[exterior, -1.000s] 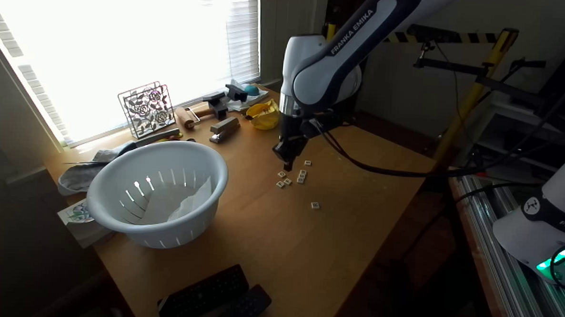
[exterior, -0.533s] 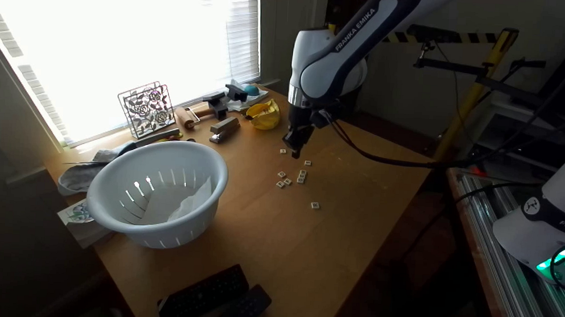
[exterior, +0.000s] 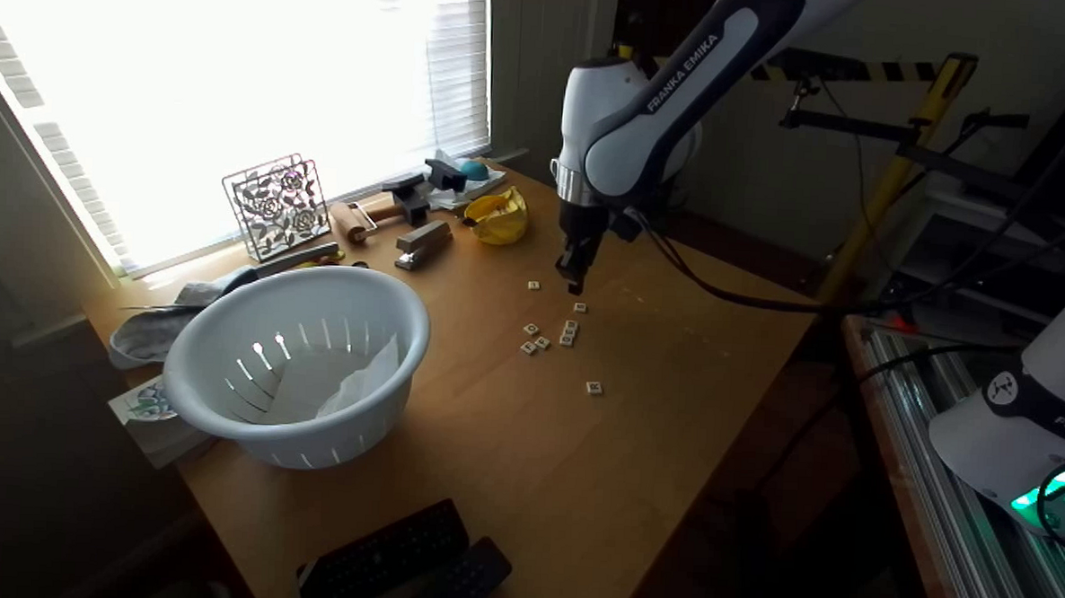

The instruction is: Slide the letter R backwards then put the rest of the letters together

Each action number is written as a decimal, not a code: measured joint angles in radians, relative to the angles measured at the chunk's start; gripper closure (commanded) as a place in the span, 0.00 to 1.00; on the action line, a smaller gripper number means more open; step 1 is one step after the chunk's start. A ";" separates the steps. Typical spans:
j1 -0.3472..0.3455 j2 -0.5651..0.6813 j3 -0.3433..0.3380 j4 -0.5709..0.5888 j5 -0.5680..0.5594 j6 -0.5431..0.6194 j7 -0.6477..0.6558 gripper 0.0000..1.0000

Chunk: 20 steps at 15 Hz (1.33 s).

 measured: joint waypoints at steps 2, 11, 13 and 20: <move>0.000 0.000 0.000 -0.008 -0.021 -0.003 -0.016 1.00; 0.000 0.016 0.000 -0.020 -0.076 -0.005 -0.073 1.00; 0.000 0.021 0.000 -0.020 -0.082 -0.005 -0.075 1.00; 0.001 0.033 0.000 -0.019 -0.086 -0.005 -0.080 1.00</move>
